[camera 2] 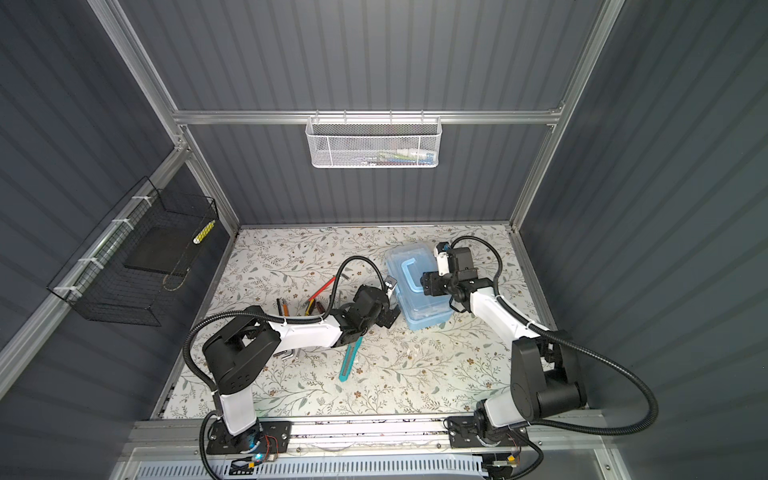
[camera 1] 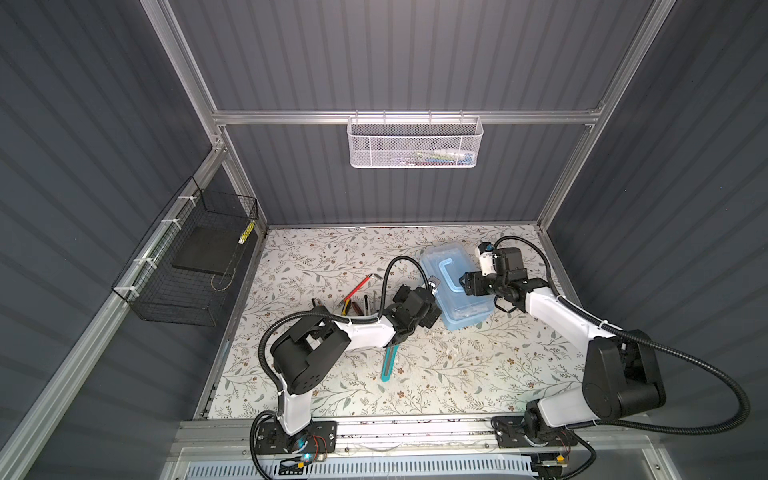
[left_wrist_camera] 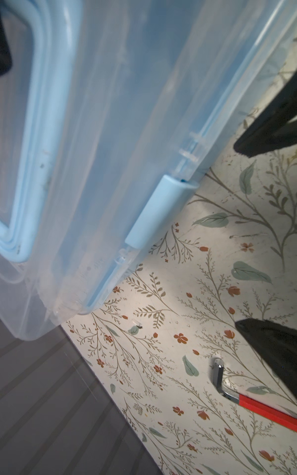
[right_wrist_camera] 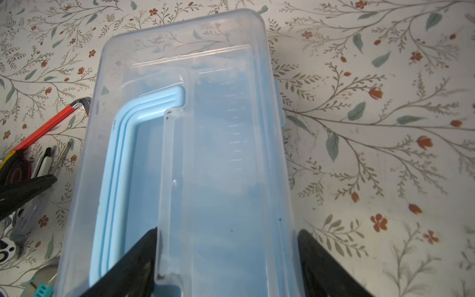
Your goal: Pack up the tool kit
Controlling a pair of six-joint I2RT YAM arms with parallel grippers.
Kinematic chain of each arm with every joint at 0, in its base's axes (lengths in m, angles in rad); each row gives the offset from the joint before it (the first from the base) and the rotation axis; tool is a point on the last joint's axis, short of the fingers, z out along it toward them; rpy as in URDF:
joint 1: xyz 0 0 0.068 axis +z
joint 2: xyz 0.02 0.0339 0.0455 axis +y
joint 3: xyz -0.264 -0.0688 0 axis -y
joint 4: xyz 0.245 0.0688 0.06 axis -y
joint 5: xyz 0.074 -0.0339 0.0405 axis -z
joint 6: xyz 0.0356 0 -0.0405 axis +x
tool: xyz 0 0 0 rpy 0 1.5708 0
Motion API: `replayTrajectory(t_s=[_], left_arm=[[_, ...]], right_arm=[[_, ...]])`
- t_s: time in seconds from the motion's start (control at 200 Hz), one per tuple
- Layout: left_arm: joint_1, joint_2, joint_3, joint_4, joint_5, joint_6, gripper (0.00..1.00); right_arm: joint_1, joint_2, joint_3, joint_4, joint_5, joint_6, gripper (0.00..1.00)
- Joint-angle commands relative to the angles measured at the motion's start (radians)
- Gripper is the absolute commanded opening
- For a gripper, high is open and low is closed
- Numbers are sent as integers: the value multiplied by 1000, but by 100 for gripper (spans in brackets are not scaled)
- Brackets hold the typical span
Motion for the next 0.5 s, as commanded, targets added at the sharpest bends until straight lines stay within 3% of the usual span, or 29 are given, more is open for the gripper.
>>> replayTrajectory(t_s=[0.0,0.23,0.495], left_arm=[[-1,-44,-19,20,41,-9,100],[-1,-72,-77,47,37,13,100],[-1,-102,-160,123,92,129,100]], right_arm=[[2,-9,-72,-176,37,152,88],[8,-106,-81,-146,64,178,92],[9,-131,-29,-162,99,165,99]])
